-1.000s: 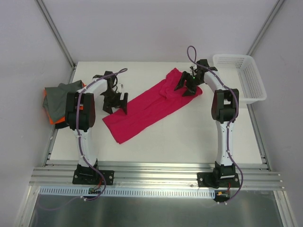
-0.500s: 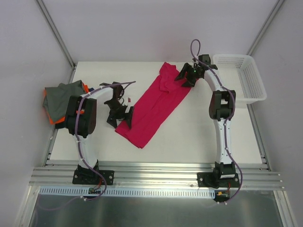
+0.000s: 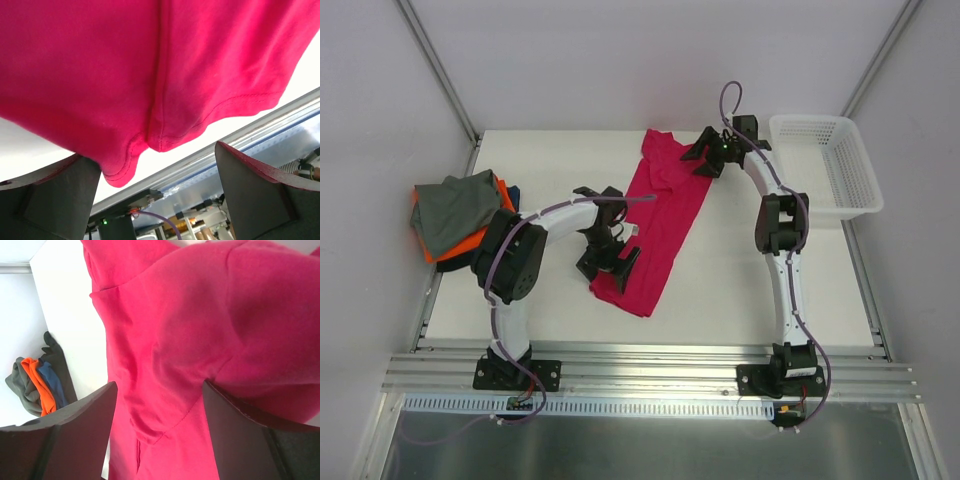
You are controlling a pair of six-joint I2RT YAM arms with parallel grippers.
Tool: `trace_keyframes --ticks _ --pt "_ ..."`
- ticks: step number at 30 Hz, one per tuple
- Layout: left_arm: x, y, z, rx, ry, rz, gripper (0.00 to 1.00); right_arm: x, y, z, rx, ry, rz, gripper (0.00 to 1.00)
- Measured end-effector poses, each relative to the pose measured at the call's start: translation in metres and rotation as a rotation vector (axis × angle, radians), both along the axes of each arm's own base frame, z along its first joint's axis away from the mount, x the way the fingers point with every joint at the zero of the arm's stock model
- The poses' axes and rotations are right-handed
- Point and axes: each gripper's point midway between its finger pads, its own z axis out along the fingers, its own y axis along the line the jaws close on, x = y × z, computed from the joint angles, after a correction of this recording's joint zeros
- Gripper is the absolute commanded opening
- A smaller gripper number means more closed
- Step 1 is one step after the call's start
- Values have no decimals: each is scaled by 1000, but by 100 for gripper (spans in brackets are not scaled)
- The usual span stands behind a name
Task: Fold and stack the t-shirts
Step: Rotate the tshirt 90 degrees
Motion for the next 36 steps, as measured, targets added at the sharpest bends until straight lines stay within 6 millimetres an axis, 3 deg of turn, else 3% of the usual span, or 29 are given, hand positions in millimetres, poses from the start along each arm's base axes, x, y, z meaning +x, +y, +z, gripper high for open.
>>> trace_keyframes --ticks 6,12,17,21,27,31,36 --pt "14 -25 6 -11 -68 -61 93 -3 25 1 22 -8 23 73" --pt "6 -47 0 15 -103 -155 94 -4 33 1 25 -12 35 73" --pt "12 -34 1 78 -166 -177 94 -4 33 1 23 -14 37 73" --pt "20 -17 22 103 -265 -192 94 -4 32 0 18 -19 41 73" --pt "35 -13 45 92 -362 -198 94 -5 32 -1 10 -30 54 74" --pt "42 -21 41 71 -340 -189 94 -5 32 -1 6 -36 61 74" --pt "45 -25 16 57 -243 -168 91 -6 31 -1 4 -41 67 74"
